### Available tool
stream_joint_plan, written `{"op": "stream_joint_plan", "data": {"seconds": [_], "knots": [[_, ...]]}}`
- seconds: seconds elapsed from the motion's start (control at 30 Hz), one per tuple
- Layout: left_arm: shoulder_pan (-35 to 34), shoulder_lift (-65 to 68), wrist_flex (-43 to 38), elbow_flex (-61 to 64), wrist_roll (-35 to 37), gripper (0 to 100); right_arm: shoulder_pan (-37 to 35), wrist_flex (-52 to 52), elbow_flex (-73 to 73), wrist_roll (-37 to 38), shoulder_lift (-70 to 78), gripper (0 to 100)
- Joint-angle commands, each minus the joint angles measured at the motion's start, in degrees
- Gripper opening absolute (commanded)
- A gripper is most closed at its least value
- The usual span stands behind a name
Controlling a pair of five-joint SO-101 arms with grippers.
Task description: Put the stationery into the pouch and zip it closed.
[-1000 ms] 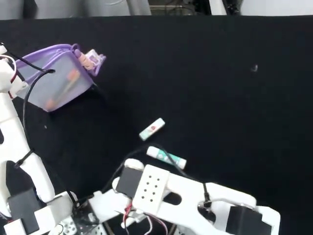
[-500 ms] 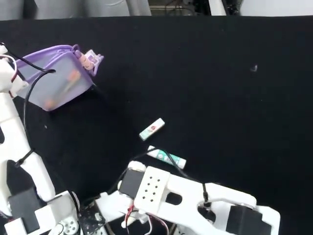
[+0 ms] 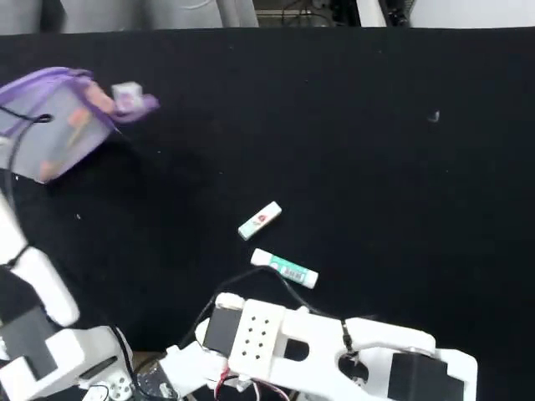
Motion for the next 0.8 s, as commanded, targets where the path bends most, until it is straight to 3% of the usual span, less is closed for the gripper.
{"op": "stream_joint_plan", "data": {"seconds": [0.0,0.2,0.5,0.77], "knots": [[-7.25,5.54,-1.05,-4.26,-1.93,3,-0.53,-3.87,0.84,0.44,-1.8,7.0],[-14.37,7.65,-1.05,-7.25,-2.11,3,-0.44,-6.51,2.07,0.53,-1.8,20.3],[-16.75,8.53,-1.49,-6.73,-4.48,3,-0.53,-13.98,8.22,0.53,-1.71,20.8],[-17.01,10.9,-1.49,-7.34,-4.57,3,-0.53,-14.07,9.01,2.02,-1.36,20.8]]}}
